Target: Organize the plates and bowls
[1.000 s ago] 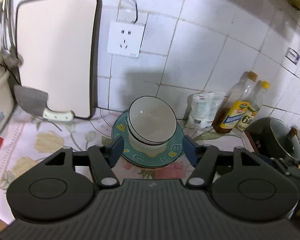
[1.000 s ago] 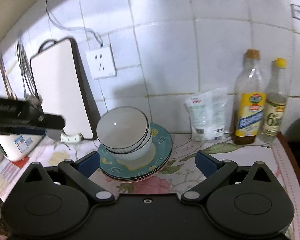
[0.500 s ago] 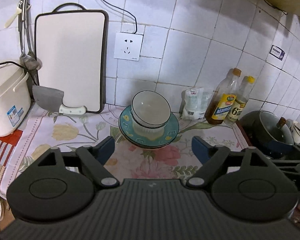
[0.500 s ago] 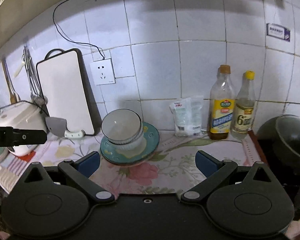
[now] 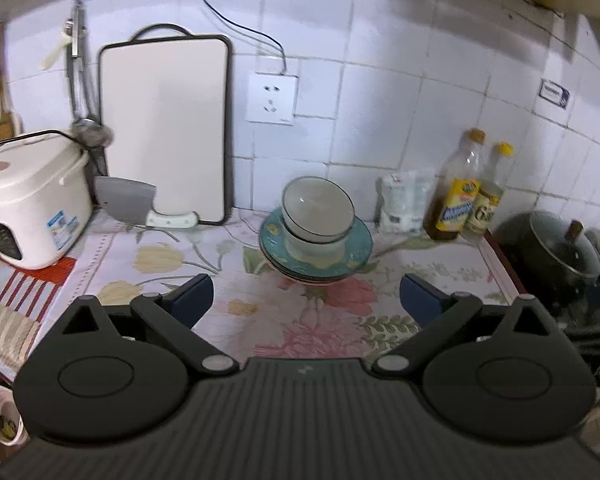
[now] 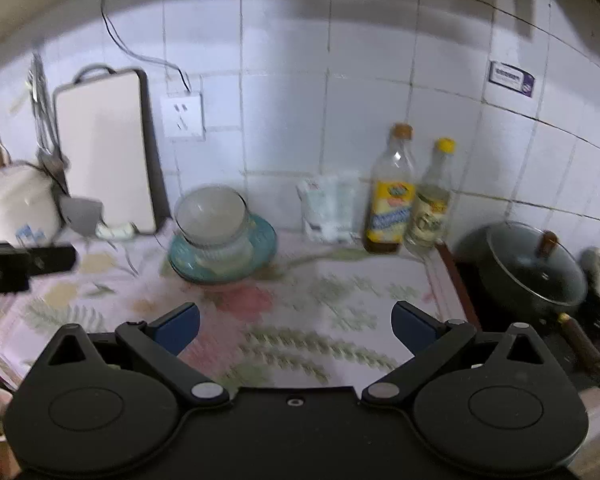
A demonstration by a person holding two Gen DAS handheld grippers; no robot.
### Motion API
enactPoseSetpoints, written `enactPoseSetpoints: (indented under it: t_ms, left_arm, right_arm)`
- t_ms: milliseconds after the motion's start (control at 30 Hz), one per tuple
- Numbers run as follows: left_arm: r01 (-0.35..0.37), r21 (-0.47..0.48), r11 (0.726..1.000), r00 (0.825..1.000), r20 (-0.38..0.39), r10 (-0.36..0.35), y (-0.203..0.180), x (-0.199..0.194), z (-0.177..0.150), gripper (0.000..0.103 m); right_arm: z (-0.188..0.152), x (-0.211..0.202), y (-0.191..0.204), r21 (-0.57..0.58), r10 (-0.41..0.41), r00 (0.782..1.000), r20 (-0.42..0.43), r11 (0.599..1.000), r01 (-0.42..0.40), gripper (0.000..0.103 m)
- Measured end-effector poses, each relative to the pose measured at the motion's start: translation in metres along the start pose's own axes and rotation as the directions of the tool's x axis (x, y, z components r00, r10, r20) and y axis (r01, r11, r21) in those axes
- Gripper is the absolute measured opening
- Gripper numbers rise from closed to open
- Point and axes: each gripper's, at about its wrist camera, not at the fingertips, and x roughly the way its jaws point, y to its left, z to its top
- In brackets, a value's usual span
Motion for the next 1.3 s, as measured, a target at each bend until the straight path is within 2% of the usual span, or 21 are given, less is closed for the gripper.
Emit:
enactPoseSetpoints:
  t_ms: [67, 200, 400, 900, 1300]
  left_arm:
    - [-0.013, -0.010, 1.000, 1.000, 0.013, 0.013, 0.001, -0.007, -0.002, 0.101]
    - [-0.034, -0.001, 0.999, 0.999, 0.031, 0.034, 0.001, -0.018, -0.005, 0.101]
    - [-0.027, 0.014, 1.000, 0.999, 0.041, 0.026, 0.001, -0.029, -0.010, 0.101]
    - [-0.043, 0.059, 0.997, 0.999, 0.023, 0.042, -0.003, -0.031, -0.016, 0.101]
    - [-0.048, 0.070, 0.996, 0.998, 0.038, 0.045, -0.001, -0.031, -0.021, 0.102]
  right_arm:
    - [-0.002, -0.005, 0.001, -0.005, 0.014, 1.000, 0.000, 1.000, -0.014, 0.103]
    - [-0.003, -0.018, 0.000, 0.020, 0.032, 0.998, 0.055, 0.999, -0.034, 0.103]
    - [-0.003, -0.033, 0.005, 0.013, 0.005, 0.994, 0.113, 1.000, -0.006, 0.103]
    - [-0.009, -0.044, 0.008, -0.003, -0.011, 0.993, 0.120, 1.000, 0.011, 0.103]
    - [-0.016, -0.043, 0.012, -0.021, -0.013, 0.993, 0.114, 1.000, 0.016, 0.103]
